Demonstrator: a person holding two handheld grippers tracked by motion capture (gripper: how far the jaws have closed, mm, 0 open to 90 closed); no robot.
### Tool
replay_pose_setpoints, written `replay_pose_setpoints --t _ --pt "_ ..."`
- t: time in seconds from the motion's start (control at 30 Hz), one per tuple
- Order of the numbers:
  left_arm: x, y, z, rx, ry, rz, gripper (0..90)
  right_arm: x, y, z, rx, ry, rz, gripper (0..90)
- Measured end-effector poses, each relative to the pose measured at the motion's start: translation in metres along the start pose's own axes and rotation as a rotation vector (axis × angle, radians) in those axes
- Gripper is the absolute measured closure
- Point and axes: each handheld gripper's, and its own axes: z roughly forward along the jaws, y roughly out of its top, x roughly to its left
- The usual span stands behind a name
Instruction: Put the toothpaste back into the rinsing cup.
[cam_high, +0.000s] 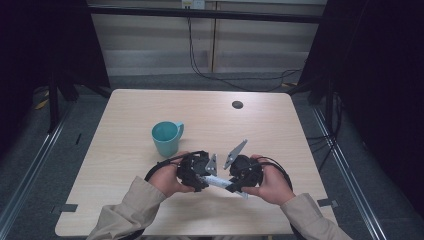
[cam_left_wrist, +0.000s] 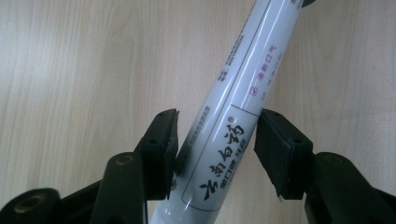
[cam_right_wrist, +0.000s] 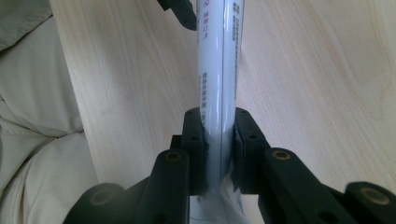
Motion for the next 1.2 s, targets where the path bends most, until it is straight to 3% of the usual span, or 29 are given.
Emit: replay_pose_setpoints --t 0.3,0.4,0.47,0.67,0.73,0.83,1.0,1.2 --pt "-0.005 0.002 0.003 0.055 -0.023 0.040 60.4 0.001 0.000 0.002 -0.008 0.010 -0.023 77.0" --pt "-0.005 0.002 0.001 0.050 -0.039 0.004 65.5 0.001 0.000 -0.001 -0.026 0.011 -0.032 75.1" --pt "-0.005 0.001 -0.001 0.049 -0.056 0.000 67.1 0.001 0.000 -0.004 -0.036 0.007 -0.033 74.3" --pt "-0.005 0.000 -0.005 0.040 -0.052 -0.001 70.5 0.000 -0.002 -0.005 -0.089 0.001 -0.051 70.2" --pt "-0.006 -0.001 -0.005 0.023 -0.058 -0.028 71.6 0.000 -0.002 -0.006 -0.105 -0.002 -0.052 68.3" --pt "-0.005 -0.002 -0.006 0.018 -0.057 -0.040 73.0 -0.001 -0.003 -0.007 -0.127 -0.001 -0.039 62.8" --pt "-0.004 -0.004 -0.008 0.011 -0.042 -0.062 73.7 -0.004 -0.002 -0.008 -0.143 -0.006 -0.010 45.6" --pt "-0.001 -0.009 -0.009 0.024 -0.048 -0.091 73.8 -0.010 -0.007 -0.011 -0.171 -0.005 0.024 34.7"
